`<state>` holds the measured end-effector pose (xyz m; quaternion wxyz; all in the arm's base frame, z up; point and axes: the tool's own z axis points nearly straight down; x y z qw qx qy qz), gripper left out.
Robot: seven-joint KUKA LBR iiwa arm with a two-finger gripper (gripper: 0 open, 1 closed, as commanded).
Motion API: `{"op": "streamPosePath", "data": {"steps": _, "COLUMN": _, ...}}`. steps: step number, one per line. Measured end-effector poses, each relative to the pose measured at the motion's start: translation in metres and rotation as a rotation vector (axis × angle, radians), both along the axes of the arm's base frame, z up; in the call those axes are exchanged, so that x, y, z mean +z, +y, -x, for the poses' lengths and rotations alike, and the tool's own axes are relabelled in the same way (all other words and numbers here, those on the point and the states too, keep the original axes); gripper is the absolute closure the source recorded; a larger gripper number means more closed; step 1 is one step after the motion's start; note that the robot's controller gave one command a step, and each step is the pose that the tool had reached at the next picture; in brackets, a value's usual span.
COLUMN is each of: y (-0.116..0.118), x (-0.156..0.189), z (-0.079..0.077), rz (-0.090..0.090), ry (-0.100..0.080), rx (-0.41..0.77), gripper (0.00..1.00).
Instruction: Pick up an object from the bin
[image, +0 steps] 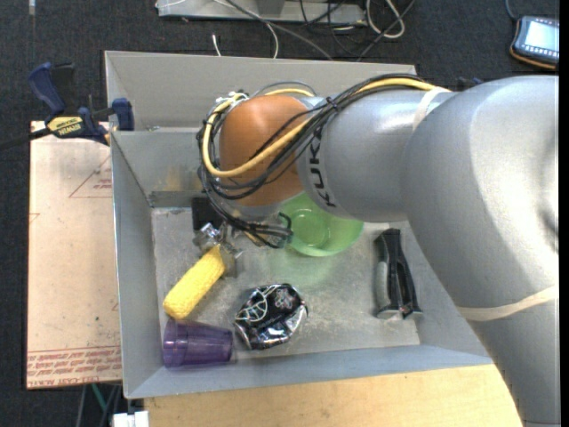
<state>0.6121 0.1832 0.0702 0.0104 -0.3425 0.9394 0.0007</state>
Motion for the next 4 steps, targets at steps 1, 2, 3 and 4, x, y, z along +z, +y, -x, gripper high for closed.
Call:
{"op": "streamPosePath", "data": {"steps": 1, "y": 0.0, "x": 0.0, "z": 0.0, "rz": 0.0, "ry": 0.0, "rx": 0.0, "gripper": 1.0}}
{"op": "streamPosePath", "data": {"steps": 2, "y": -0.002, "x": 0.014, "z": 0.004, "rz": 0.003, "ry": 0.011, "rx": 0.005, "gripper": 1.0}}
{"op": "streamPosePath", "data": {"steps": 3, "y": -0.006, "x": 0.035, "z": -0.01, "rz": 0.002, "ry": 0.0, "rx": 0.121, "gripper": 1.0}}
{"op": "streamPosePath", "data": {"steps": 4, "y": 0.0, "x": 0.151, "z": -0.002, "rz": -0.001, "ry": 0.002, "rx": 0.039, "gripper": 1.0}}
